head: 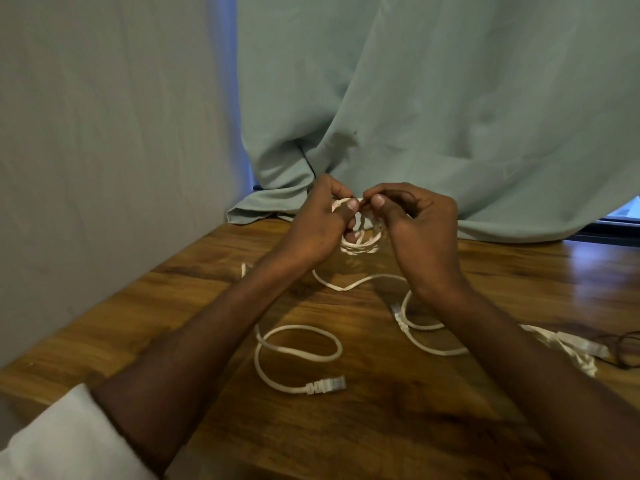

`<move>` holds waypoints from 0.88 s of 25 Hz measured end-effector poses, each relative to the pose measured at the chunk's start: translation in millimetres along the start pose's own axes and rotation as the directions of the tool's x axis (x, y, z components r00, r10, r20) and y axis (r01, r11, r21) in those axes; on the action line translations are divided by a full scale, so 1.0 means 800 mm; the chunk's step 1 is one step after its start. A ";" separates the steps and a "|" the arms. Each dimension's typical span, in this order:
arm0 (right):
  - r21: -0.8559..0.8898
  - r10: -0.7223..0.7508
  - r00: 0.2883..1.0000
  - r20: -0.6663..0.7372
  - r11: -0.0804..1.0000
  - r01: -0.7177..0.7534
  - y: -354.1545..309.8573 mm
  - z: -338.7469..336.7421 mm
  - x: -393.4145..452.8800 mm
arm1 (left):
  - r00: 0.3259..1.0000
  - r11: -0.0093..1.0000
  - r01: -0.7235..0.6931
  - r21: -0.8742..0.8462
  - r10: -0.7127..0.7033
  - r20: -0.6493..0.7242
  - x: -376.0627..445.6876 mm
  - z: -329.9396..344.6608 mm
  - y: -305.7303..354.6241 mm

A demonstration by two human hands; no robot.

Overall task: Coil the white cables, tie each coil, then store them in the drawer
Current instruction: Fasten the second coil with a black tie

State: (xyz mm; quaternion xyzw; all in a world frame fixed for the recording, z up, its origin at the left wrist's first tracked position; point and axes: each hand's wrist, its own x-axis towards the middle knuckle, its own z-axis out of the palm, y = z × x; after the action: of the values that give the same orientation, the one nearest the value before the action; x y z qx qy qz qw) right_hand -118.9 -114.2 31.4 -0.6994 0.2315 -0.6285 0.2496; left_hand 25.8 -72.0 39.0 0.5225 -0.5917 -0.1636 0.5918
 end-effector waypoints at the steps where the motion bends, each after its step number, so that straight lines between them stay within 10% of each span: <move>1: 0.088 0.076 0.997 -0.013 0.993 -0.074 -0.002 -0.002 0.004 | 1.000 0.999 0.013 -0.032 -0.013 0.020 0.002 -0.001 0.002; 6: 0.224 0.217 0.972 0.084 0.947 -0.231 -0.006 -0.017 0.016 | 0.997 0.995 0.014 -0.097 -0.007 0.075 0.007 -0.005 -0.004; 15: -0.069 -0.052 0.979 0.199 0.995 0.067 -0.010 -0.018 0.012 | 0.957 0.966 -0.194 0.172 0.148 0.248 -0.002 -0.006 -0.010; 22: -0.030 0.234 0.970 0.059 0.972 -0.233 0.005 -0.013 0.014 | 0.881 0.929 -0.312 0.201 0.204 0.426 -0.011 -0.007 0.004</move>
State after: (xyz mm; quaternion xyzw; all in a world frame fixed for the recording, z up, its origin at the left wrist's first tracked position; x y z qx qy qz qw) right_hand -128.5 -125.0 38.0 -0.6894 0.3116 -0.5699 0.3208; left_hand 26.8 -61.0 38.2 0.4679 -0.7806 -0.1051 0.4009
